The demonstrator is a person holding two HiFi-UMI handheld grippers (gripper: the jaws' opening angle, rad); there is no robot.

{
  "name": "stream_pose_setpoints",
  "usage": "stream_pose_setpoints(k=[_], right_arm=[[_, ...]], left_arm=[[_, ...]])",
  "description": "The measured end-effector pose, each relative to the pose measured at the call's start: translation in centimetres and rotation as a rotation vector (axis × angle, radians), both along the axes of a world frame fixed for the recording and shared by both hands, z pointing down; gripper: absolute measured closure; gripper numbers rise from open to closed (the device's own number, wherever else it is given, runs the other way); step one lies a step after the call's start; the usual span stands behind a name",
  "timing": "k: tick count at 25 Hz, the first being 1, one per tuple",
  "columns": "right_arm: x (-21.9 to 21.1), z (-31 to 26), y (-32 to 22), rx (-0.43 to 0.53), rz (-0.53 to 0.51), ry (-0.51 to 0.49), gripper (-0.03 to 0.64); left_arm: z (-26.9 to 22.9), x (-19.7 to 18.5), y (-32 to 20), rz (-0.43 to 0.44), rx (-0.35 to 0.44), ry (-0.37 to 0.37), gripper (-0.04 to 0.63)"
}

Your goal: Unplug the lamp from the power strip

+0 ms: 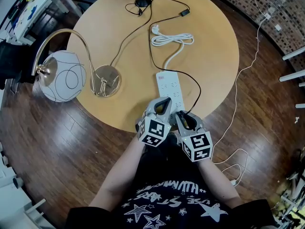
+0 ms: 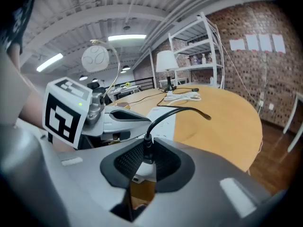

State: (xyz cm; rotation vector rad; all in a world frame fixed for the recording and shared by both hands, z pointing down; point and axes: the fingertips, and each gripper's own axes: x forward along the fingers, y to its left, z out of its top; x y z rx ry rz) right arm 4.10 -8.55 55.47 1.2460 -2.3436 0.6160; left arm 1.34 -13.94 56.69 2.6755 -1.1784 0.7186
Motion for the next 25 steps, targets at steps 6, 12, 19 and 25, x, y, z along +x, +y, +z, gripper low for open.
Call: stream_pose_setpoints(k=[6, 12, 19, 25], right_arm=[[-0.1, -0.3, 0.1, 0.04, -0.045, 0.087, 0.555], [-3.3, -7.1, -0.9, 0.259, -0.135, 0.111, 0.558], [-0.8, -10.2, -2.3, 0.296, -0.061, 0.029, 0.557], [0.8, -12.5, -3.6, 0.342, -0.016, -0.006, 0.558]], left_arm=[[0.1, 0.0, 0.0, 0.001, -0.004, 0.003, 0.594], [0.2, -0.2, -0.2, 0.002, -0.004, 0.013, 0.594], [0.4, -0.2, -0.2, -0.008, -0.023, 0.039, 0.594], [-0.9, -2.1, -1.0, -0.122, -0.033, 0.113, 0.594]])
